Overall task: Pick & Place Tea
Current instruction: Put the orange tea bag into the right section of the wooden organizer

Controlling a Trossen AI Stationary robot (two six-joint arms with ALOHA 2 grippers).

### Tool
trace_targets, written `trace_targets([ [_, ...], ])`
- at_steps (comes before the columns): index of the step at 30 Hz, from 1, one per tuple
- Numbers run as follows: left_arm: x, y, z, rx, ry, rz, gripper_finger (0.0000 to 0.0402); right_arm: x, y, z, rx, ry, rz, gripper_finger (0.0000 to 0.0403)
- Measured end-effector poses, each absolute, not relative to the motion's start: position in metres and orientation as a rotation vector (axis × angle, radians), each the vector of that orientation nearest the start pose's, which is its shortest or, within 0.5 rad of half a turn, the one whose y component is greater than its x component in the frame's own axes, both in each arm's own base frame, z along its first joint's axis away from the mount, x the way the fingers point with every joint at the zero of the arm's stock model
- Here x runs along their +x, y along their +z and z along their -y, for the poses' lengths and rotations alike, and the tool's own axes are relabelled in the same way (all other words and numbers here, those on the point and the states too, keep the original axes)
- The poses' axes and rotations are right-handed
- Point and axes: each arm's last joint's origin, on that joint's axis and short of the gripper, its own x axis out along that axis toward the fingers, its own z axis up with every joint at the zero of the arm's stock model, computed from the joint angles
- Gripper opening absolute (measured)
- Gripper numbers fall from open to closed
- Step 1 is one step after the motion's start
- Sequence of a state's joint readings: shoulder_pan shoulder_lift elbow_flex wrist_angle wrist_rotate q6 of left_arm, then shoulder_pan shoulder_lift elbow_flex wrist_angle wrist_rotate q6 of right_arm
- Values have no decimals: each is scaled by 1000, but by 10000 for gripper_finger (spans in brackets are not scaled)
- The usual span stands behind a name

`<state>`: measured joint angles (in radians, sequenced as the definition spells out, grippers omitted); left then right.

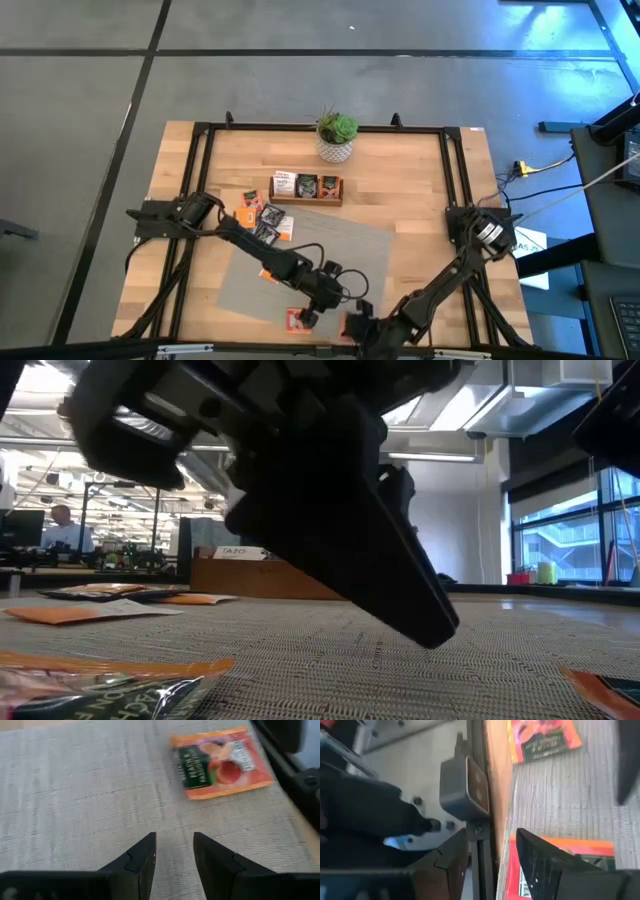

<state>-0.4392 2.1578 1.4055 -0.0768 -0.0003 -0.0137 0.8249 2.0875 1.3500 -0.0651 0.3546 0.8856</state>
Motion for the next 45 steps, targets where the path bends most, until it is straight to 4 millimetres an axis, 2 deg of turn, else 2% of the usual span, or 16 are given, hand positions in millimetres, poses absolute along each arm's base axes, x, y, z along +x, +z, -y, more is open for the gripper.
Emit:
trace_targets([
  [4,409,128,190,158,-388,-833,127,312,139,-326,335,70,-889,168],
  [8,407,126,189,158,-375,-861,127,315,126,-329,274,-6,-973,168],
  [15,407,118,189,145,-362,-885,128,314,125,-327,208,-79,-971,168],
  [20,408,104,191,139,-374,-912,128,309,122,-313,166,-228,-1004,168],
  [28,408,102,191,132,-378,-920,128,311,120,-288,100,-434,-997,168],
  [32,408,103,189,129,-379,-920,128,318,121,-279,92,-471,-992,168],
  [34,407,110,189,126,-382,-909,127,320,130,-281,99,-470,-956,168],
  [38,404,123,189,165,-385,-882,127,318,172,-290,120,-460,-841,168],
  [45,410,127,190,175,-377,-806,127,288,207,-282,295,-571,-993,168],
])
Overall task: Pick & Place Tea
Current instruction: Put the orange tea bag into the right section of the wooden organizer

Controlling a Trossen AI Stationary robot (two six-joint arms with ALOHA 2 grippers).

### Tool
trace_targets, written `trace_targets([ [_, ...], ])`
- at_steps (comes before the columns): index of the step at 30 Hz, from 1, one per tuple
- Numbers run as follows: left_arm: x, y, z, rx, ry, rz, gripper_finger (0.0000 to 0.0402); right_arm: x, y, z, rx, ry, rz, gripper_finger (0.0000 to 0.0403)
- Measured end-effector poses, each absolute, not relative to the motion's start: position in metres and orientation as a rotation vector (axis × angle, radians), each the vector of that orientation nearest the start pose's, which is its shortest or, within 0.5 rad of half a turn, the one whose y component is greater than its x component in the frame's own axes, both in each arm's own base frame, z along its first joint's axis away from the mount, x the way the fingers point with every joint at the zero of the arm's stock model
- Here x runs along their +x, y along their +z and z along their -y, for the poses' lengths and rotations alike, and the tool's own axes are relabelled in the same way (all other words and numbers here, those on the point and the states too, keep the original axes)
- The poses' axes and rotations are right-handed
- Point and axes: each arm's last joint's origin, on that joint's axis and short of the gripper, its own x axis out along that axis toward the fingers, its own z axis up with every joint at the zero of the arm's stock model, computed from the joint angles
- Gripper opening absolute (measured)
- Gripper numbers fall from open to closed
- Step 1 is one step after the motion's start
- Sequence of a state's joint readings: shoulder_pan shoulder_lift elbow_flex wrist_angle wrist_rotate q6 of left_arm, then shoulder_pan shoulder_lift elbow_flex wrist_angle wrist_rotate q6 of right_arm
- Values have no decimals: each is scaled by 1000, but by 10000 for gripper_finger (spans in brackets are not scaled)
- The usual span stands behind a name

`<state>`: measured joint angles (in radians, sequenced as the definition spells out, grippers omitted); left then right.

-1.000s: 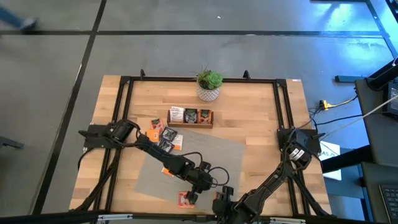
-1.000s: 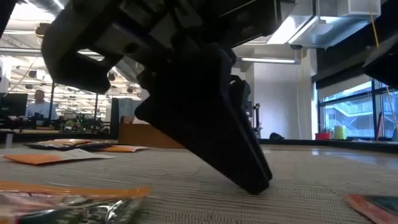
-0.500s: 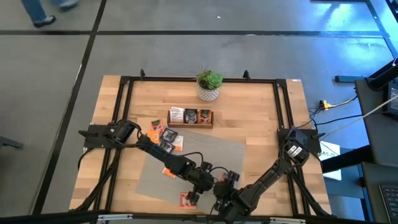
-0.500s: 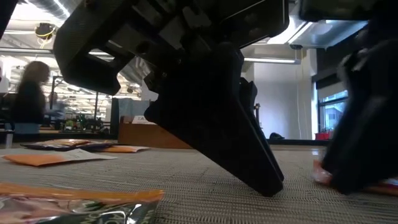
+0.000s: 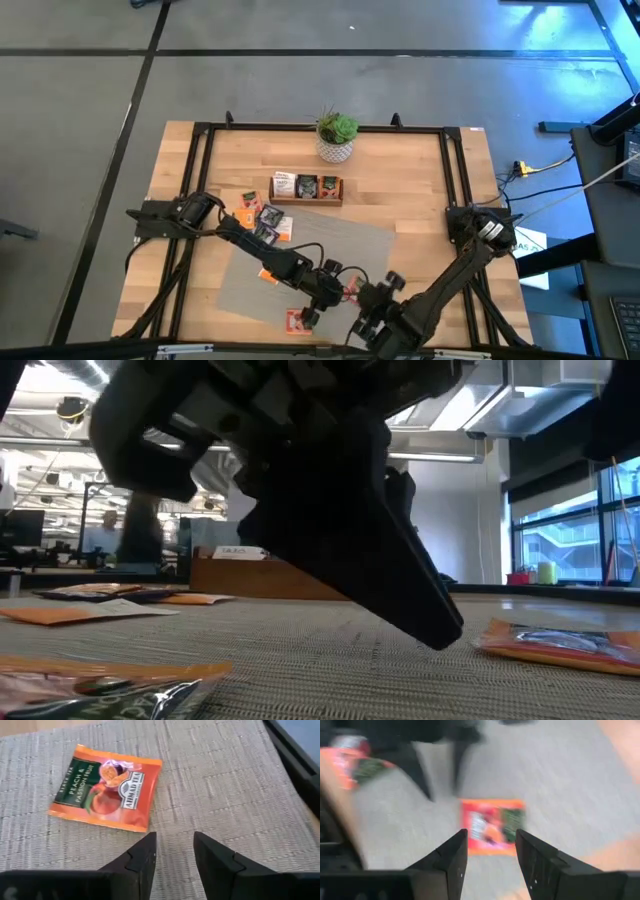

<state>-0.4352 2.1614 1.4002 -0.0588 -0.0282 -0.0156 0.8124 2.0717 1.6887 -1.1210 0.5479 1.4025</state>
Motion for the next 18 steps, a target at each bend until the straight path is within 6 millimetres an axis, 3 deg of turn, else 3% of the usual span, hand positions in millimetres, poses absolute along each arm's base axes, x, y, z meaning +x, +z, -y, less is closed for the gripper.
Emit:
trace_targets([
  [11,417,134,190,155,-376,-709,127,248,202,-248,298,-688,-1112,168],
  [18,420,135,187,148,-367,-695,127,220,185,-208,535,-543,-997,168],
])
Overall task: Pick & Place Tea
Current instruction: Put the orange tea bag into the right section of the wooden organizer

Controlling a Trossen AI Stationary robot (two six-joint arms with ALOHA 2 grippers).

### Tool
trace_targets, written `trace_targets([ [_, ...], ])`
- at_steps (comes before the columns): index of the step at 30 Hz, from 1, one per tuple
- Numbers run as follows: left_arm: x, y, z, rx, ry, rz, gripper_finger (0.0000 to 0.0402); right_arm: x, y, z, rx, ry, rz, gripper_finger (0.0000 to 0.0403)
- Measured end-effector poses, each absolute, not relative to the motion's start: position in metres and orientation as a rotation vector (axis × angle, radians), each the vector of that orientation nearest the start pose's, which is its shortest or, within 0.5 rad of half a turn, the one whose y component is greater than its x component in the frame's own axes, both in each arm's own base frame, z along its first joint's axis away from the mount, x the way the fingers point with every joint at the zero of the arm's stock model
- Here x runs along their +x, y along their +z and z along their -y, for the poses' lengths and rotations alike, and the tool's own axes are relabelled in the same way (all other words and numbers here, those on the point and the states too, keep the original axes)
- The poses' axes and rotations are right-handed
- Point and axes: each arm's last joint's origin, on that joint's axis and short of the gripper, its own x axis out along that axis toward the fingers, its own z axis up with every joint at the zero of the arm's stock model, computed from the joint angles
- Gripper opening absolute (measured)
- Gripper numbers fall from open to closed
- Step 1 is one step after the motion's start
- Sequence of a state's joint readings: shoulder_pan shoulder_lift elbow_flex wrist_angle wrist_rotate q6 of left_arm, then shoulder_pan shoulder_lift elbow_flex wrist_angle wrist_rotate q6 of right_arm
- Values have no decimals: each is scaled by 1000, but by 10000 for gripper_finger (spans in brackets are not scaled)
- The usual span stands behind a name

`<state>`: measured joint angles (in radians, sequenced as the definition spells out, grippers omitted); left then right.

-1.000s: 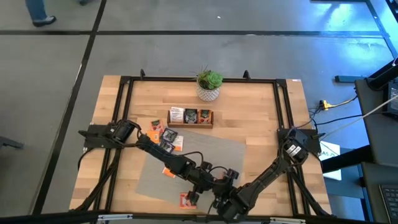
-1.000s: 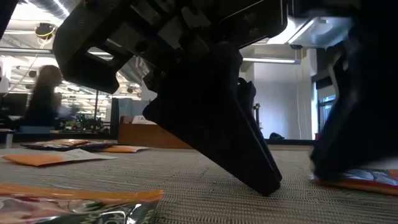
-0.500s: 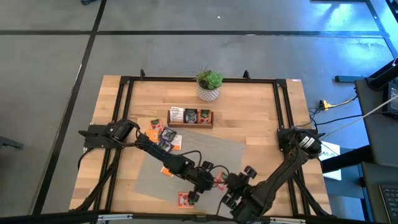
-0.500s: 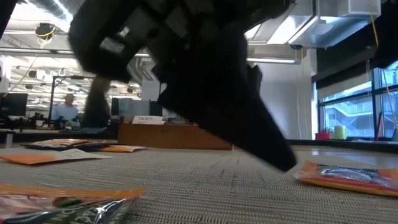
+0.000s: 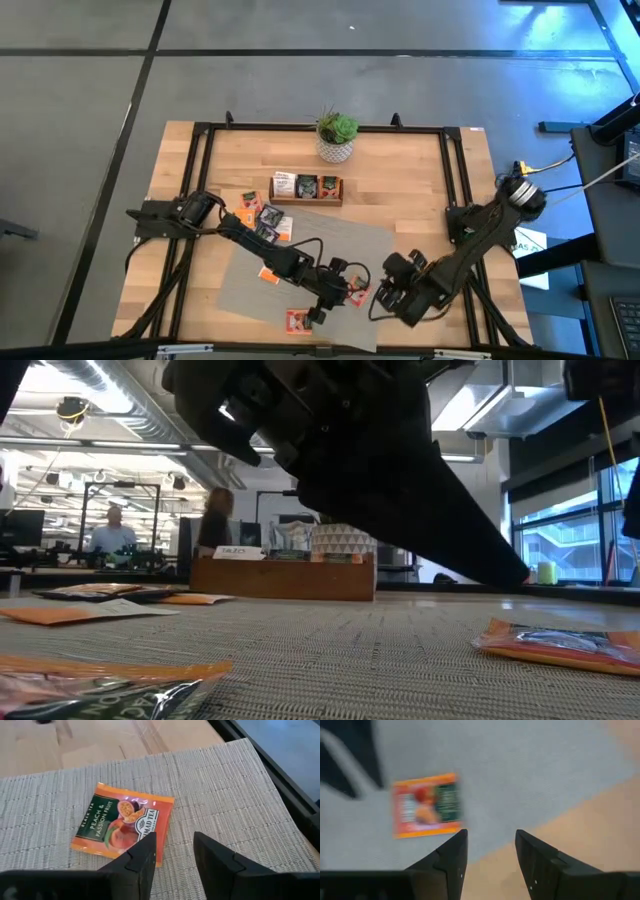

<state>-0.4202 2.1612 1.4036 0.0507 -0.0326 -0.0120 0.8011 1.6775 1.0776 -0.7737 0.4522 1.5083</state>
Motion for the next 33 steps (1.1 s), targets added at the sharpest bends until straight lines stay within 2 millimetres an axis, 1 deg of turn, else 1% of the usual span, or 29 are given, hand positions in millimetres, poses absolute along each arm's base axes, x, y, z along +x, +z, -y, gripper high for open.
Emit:
trace_targets([
  [2,420,136,187,148,-367,-693,128,215,178,-204,668,-442,-918,168],
  [5,420,136,187,161,-373,-690,127,212,163,-199,791,-288,-802,168],
  [8,420,136,187,179,-379,-687,127,214,151,-193,913,-207,-684,168],
  [10,421,136,185,178,-376,-686,128,215,145,-188,964,-184,-642,168],
  [14,424,134,179,174,-362,-688,127,215,142,-184,988,-180,-612,168],
  [19,428,117,174,160,-363,-720,127,217,144,-184,980,-197,-589,168],
  [22,429,110,175,156,-373,-730,127,216,143,-184,996,-202,-605,168],
  [27,428,109,175,158,-373,-739,127,214,141,-184,995,-210,-641,165],
  [33,429,108,173,156,-370,-742,128,213,136,-183,1092,-266,-680,146],
])
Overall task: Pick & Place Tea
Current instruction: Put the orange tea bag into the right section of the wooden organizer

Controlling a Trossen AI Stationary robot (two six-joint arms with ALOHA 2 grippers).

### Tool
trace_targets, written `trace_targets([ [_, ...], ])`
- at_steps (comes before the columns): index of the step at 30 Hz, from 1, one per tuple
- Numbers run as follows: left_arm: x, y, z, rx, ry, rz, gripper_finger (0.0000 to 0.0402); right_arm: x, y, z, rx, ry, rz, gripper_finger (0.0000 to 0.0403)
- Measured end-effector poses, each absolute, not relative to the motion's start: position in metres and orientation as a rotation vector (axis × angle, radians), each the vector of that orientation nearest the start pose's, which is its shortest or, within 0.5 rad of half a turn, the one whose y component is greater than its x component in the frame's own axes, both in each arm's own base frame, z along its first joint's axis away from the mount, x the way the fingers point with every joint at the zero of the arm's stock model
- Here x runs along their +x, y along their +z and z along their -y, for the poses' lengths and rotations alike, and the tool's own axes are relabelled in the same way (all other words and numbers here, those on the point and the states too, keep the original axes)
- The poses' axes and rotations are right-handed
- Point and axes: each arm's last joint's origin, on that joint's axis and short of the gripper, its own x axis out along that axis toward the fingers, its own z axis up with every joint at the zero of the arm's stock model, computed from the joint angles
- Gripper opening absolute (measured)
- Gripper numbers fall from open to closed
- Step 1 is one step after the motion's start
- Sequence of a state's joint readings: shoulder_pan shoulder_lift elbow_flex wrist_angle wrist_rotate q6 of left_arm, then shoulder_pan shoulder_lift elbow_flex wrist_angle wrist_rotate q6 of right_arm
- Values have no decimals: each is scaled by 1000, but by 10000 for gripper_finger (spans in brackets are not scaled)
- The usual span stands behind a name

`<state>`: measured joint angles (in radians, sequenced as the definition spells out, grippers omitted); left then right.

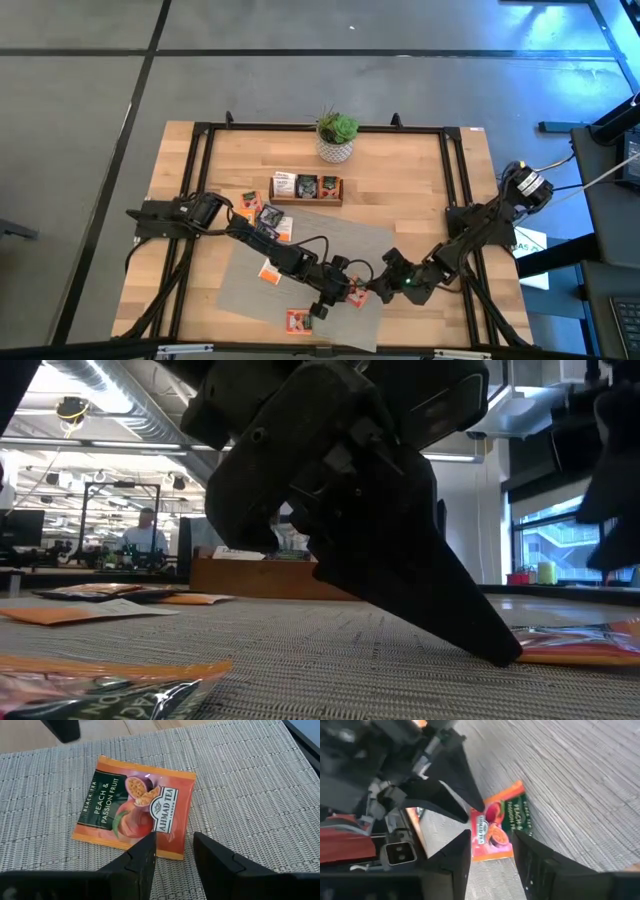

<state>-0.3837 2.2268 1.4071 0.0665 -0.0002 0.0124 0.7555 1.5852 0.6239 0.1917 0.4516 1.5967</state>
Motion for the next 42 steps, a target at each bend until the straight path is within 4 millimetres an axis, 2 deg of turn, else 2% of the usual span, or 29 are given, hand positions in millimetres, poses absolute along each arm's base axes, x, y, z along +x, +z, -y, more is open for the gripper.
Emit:
trace_targets([
  [5,429,107,173,158,-366,-743,128,215,118,-185,1128,-312,-738,125],
  [11,429,107,173,159,-366,-742,127,221,103,-190,1186,-288,-788,116],
  [28,429,106,173,149,-370,-744,128,221,103,-192,1220,-276,-835,116],
  [37,428,105,173,150,-371,-754,128,227,110,-199,1203,-233,-851,116],
  [42,428,105,173,149,-371,-760,128,226,116,-198,1163,-293,-872,116],
])
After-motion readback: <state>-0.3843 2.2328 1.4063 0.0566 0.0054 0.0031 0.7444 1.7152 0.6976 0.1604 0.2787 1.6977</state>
